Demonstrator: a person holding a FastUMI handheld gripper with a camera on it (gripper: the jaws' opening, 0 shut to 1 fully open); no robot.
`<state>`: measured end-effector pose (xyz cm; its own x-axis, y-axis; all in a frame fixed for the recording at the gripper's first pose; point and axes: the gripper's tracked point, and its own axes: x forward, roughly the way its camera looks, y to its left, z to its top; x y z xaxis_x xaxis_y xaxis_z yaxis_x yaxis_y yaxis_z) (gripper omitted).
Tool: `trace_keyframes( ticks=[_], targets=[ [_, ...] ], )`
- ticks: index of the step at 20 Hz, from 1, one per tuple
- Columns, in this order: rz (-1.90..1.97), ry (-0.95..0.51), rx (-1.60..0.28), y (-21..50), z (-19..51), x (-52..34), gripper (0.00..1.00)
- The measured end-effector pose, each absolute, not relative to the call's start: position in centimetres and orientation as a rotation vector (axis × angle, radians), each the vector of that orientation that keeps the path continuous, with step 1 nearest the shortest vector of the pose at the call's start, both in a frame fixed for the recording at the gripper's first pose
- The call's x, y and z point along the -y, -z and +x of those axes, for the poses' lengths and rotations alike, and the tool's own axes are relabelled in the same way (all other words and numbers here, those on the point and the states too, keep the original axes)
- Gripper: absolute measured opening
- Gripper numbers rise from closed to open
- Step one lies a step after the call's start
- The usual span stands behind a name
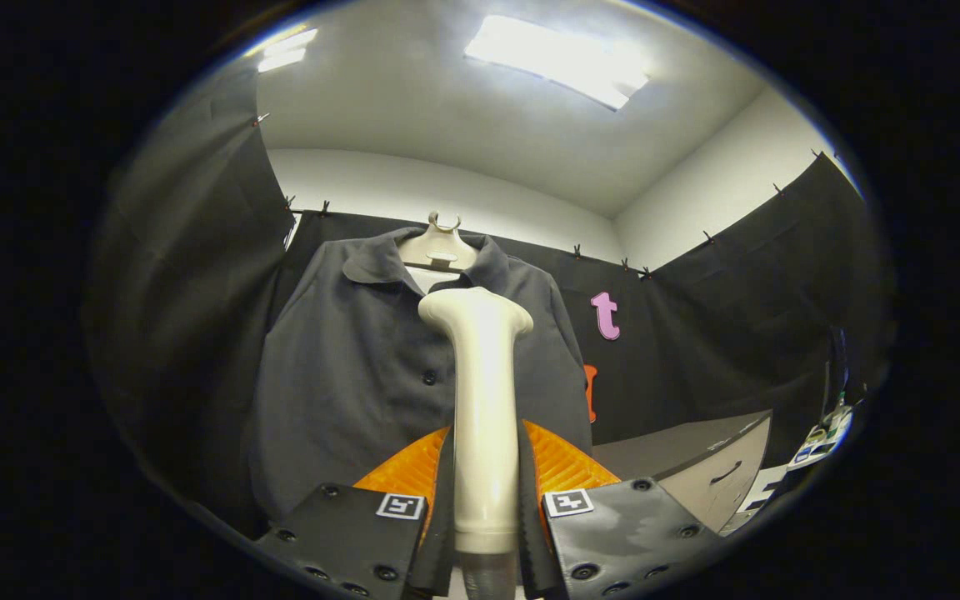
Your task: Iron the clothes twice with a garment steamer, once on the left side and once on the right side.
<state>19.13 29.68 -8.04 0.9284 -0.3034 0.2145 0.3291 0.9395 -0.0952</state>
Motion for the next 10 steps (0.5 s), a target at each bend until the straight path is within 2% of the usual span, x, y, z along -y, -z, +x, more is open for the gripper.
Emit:
trace_keyframes(
  ticks=[10],
  targets=[
    [-0.135, 0.347, 0.118, 10.8, 23.4, -26.5, 0.39]
  ],
)
